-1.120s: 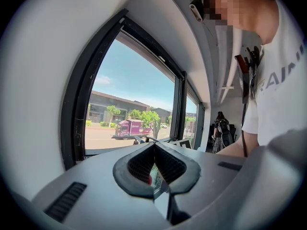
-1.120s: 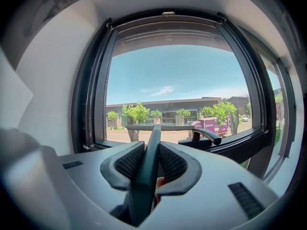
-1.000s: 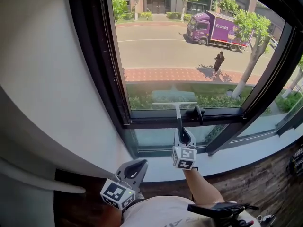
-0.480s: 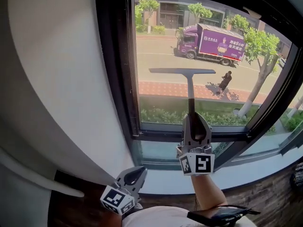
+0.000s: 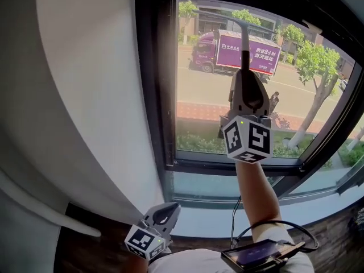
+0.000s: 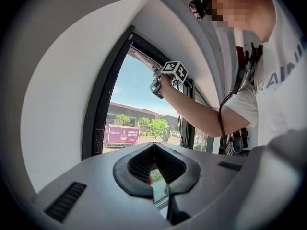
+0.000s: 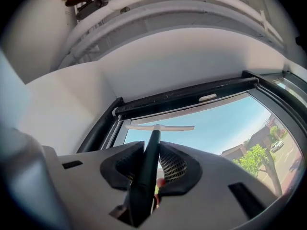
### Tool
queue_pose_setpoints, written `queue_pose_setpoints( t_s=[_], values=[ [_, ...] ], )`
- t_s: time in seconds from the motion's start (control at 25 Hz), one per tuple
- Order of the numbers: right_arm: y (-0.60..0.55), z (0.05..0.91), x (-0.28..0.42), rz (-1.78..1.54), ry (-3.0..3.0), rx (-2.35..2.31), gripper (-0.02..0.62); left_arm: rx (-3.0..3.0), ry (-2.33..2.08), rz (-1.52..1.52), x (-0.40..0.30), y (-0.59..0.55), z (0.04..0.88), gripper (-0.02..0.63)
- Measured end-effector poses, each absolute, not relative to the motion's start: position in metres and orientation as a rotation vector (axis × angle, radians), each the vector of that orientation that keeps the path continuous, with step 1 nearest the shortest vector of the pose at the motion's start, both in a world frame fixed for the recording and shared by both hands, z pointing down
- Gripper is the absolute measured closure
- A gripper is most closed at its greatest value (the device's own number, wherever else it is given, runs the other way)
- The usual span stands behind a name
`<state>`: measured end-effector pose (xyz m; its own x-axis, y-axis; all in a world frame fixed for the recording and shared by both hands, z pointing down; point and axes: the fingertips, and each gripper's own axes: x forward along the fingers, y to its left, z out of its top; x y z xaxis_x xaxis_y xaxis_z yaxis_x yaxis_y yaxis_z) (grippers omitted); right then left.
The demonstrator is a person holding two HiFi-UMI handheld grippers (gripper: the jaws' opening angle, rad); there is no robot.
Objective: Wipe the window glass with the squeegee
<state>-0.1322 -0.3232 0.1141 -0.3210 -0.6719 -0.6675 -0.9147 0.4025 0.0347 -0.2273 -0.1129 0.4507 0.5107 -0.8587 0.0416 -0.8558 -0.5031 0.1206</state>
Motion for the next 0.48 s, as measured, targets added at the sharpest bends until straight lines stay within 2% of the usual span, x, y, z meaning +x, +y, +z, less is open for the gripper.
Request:
queue_pose_setpoints(
  t_s=[0.48],
  values=[
    [-0.329,0.060,-0.180,0.718,2.033,-1.449,0.492,2.613,-1.502,-0.046,-0.235,-0.114,0.453,0.588]
  ],
)
